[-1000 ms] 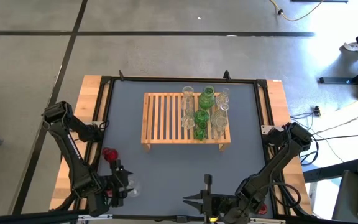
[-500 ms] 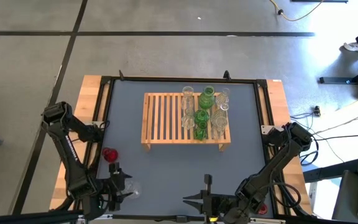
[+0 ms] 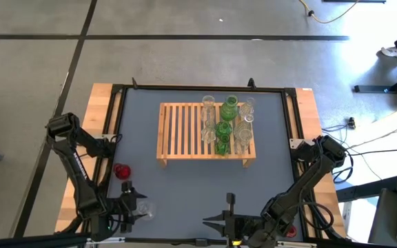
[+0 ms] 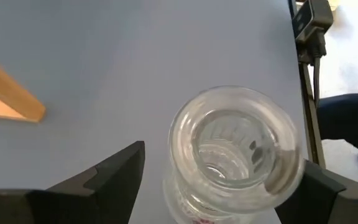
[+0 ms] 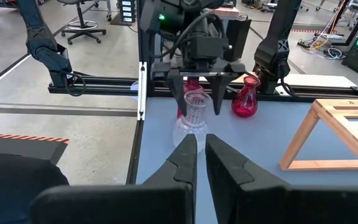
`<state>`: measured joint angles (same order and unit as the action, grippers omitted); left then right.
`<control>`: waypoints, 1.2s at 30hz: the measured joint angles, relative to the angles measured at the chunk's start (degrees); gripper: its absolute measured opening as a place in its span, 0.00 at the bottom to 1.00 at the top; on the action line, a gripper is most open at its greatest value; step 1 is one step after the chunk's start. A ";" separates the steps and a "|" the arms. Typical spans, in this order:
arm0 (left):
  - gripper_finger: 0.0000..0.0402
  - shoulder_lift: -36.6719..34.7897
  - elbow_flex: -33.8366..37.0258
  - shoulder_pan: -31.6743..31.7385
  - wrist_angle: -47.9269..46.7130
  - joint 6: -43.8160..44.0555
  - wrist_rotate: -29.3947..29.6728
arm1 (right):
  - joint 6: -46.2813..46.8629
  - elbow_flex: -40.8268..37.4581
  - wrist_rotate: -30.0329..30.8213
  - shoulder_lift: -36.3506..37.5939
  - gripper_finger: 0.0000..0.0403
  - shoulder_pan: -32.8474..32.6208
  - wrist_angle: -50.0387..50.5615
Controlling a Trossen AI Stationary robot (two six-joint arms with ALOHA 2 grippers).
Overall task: Sort vases onto shelf
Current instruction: Put the transparent bottle on the shelf
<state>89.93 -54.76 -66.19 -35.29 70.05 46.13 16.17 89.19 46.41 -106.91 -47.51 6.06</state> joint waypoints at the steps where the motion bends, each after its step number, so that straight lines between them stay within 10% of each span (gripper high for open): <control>1: 0.75 0.00 0.48 -0.02 1.04 -0.36 0.11 | 0.00 0.01 0.00 0.00 0.06 0.00 0.00; 15: 0.73 -0.04 1.79 0.07 8.07 -4.62 2.01 | 0.00 0.02 0.02 -0.02 0.06 0.02 0.00; 27: 0.41 -0.06 1.79 2.01 10.29 -8.09 -0.44 | 0.32 0.00 0.02 -0.02 0.06 0.04 -0.85; 36: 0.41 -0.05 -0.92 3.79 11.94 -13.11 -1.31 | 0.01 0.00 0.15 -0.09 0.06 0.04 -0.88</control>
<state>89.88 -55.68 -62.41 -23.35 56.94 44.82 16.18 89.19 46.57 -107.00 -47.47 5.19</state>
